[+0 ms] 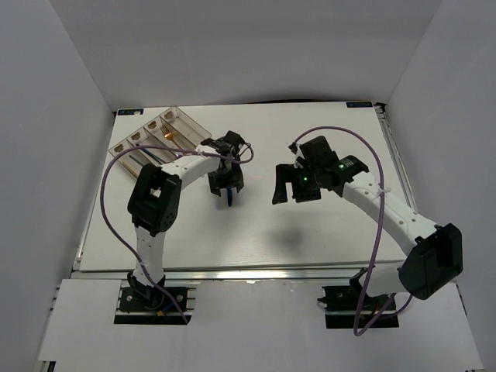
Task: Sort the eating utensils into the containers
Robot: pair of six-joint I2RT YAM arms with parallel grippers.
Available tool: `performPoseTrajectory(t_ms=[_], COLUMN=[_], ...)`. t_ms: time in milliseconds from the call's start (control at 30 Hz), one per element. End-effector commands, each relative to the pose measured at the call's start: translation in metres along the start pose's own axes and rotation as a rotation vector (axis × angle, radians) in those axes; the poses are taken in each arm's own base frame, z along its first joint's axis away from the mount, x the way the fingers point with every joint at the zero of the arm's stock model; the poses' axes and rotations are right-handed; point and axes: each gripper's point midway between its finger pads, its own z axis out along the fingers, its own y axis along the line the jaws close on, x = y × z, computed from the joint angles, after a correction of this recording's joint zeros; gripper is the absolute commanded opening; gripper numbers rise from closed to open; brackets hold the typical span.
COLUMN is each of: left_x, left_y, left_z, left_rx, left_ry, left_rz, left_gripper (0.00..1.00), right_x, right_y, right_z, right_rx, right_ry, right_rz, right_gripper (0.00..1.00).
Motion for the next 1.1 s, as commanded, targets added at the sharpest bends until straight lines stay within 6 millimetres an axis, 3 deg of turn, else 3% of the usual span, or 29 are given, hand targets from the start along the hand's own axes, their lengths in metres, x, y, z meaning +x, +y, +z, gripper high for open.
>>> performPoseTrajectory(t_ms=[0, 100, 200, 233, 300, 533, 733, 1067], left_x=[-0.031, -0.036, -0.028, -0.025, -0.025, -0.017, -0.006, 0.014], left_y=[-0.004, -0.002, 0.005, 0.009, 0.008, 0.007, 0.010, 0.011], left_z=[-0.068, -0.076, -0.058, -0.043, -0.037, -0.019, -0.002, 0.017], left_rx=[0.057, 0.046, -0.020, -0.066, -0.074, -0.063, -0.066, -0.069], left_ry=[-0.155, -0.181, -0.111, -0.081, -0.070, -0.047, -0.016, 0.016], left_rz=[-0.035, -0.017, 0.028, 0.040, 0.045, 0.062, 0.068, 0.083], left_gripper=[0.72, 0.98, 0.98, 0.98, 0.98, 0.85, 0.60, 0.58], right_x=[-0.027, -0.039, -0.040, -0.043, -0.040, -0.024, -0.013, -0.012], right_y=[0.009, 0.012, 0.010, 0.008, 0.005, -0.004, -0.010, -0.013], right_z=[-0.002, -0.001, 0.000, -0.003, -0.007, -0.014, -0.020, -0.028], right_rx=[-0.010, -0.013, 0.010, 0.023, 0.042, 0.062, 0.078, 0.087], right_ry=[-0.078, -0.108, -0.097, -0.107, -0.110, -0.115, -0.111, -0.121], right_rz=[0.015, 0.021, 0.033, 0.034, 0.036, 0.021, 0.003, -0.013], right_gripper=[0.89, 0.89, 0.89, 0.89, 0.89, 0.89, 0.89, 0.89])
